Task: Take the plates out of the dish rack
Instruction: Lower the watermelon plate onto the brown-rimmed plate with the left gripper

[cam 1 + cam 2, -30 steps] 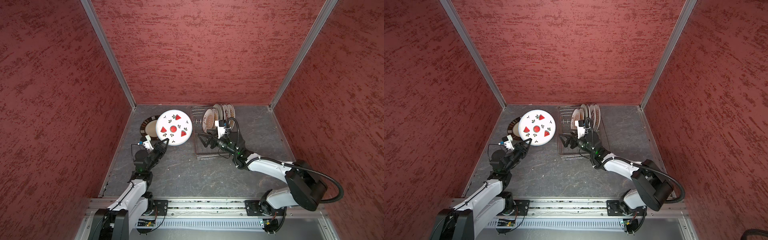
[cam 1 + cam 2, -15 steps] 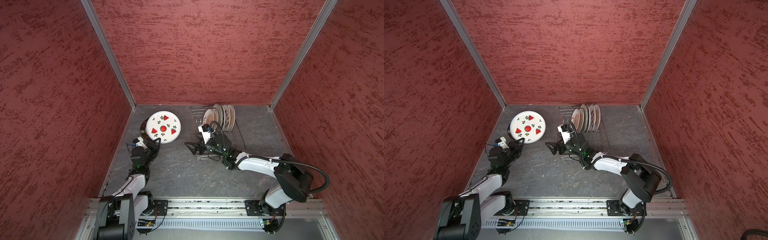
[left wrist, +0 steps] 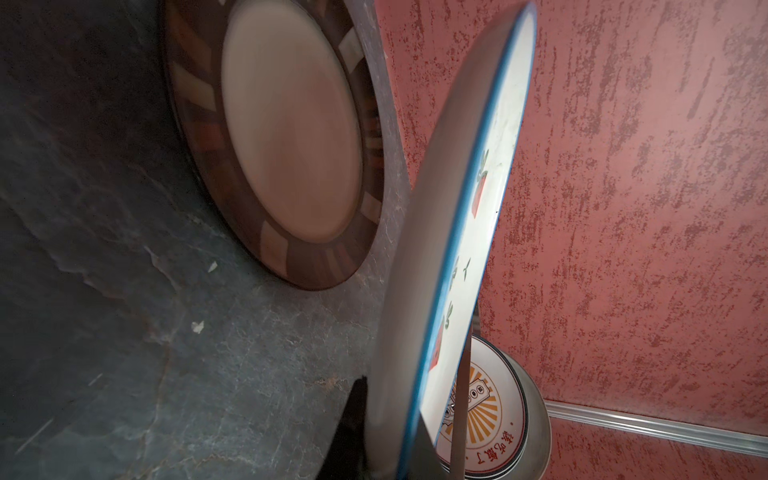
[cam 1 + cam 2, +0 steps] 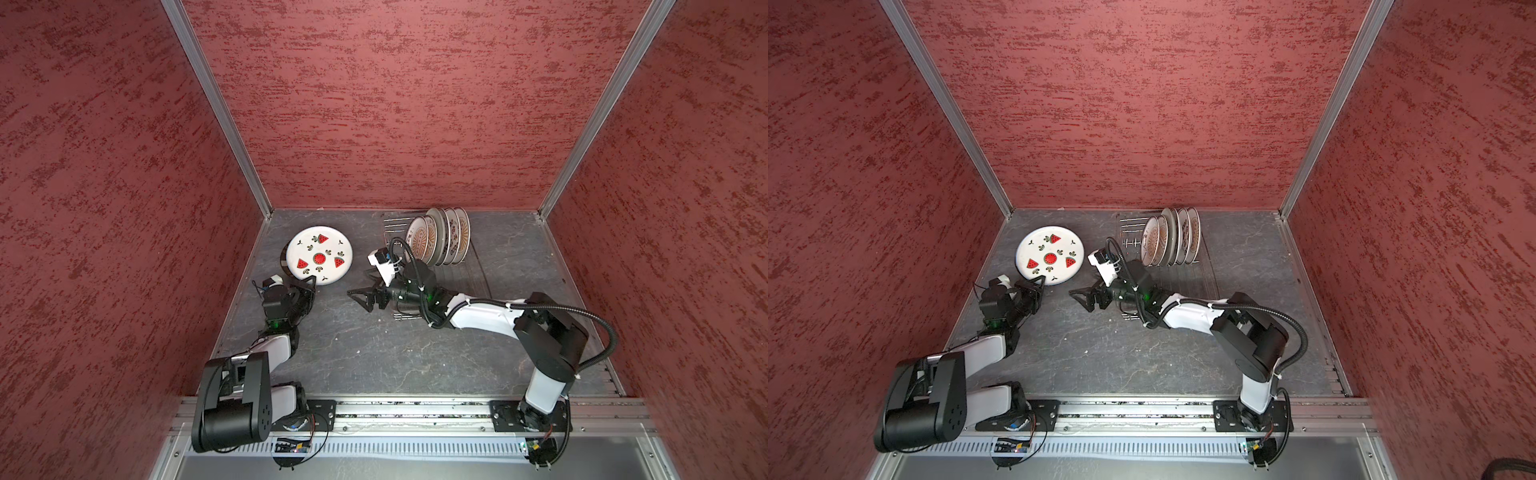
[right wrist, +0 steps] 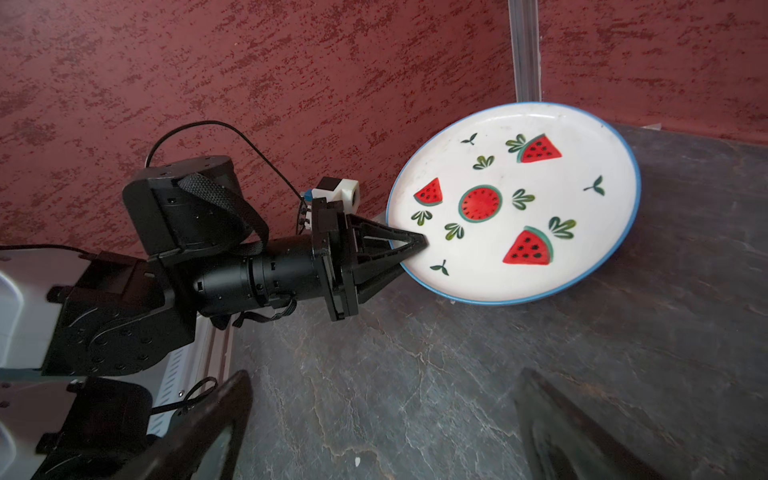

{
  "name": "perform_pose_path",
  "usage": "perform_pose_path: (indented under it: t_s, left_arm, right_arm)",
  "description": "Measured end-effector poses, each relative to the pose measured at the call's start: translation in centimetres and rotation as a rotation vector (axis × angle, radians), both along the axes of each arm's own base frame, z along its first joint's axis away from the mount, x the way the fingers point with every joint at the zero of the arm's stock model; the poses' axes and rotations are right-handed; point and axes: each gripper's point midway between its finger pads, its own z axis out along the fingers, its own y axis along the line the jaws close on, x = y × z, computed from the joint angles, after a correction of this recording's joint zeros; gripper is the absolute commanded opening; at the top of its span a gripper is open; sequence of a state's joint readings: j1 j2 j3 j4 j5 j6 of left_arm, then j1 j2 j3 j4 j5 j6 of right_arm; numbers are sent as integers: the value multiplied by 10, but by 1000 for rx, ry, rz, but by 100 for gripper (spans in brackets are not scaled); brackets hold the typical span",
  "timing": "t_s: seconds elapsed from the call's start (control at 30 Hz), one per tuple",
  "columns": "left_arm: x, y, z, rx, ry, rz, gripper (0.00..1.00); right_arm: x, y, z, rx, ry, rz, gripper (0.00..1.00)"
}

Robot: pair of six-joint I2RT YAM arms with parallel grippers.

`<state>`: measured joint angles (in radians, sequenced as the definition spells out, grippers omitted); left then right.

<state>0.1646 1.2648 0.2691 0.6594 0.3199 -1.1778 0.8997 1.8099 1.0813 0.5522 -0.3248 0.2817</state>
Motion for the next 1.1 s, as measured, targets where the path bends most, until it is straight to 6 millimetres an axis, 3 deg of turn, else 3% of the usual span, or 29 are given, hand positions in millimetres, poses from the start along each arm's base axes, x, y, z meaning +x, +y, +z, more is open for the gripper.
perform_pose_path:
  t_s: [0.2, 0.53, 0.87, 1.1]
  left_arm:
    - [5, 10, -8, 7, 33, 41, 0]
    - [20, 21, -23, 1, 87, 73, 0]
    - [29, 40, -43, -20, 165, 123, 0]
    - [34, 47, -41, -10, 186, 151, 0]
  right_arm:
    - [19, 15, -11, -67, 17, -71, 99]
    - [31, 26, -38, -171, 57, -110, 99]
    - [32, 29, -50, -214, 64, -110, 99]
    - [31, 30, -53, -219, 66, -103, 99]
